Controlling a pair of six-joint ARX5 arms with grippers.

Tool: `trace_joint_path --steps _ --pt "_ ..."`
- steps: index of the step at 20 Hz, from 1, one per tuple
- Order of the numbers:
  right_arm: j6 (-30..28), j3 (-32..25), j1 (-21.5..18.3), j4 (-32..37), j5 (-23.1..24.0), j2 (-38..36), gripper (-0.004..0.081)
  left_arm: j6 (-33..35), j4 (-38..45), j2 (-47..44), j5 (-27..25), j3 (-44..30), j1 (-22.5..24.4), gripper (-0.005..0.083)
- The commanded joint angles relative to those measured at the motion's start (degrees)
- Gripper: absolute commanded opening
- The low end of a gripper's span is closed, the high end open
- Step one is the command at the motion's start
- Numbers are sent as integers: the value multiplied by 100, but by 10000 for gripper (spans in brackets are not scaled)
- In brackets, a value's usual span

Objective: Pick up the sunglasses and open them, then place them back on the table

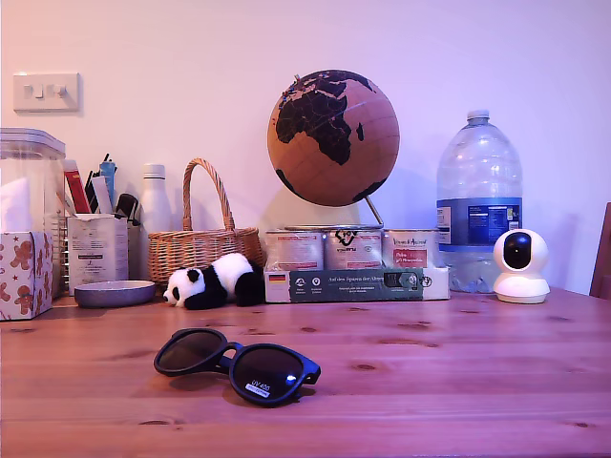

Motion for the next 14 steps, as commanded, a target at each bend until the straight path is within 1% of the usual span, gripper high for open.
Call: trace_joint_path --steps 1,10,11,14 --pt "7 -48 15 46 -2 -35 -11 11 -22 -26 125 -92 4 -11" --pt "13 -48 15 46 -7 -35 -11 0 2 -26 125 -92 4 -11" --pt "20 -48 15 52 -9 -35 -11 -68 2 -26 149 -92 4 -11" --pt "26 -48 15 219 -63 -35 -11 -758 76 -26 422 -92 2 -11"
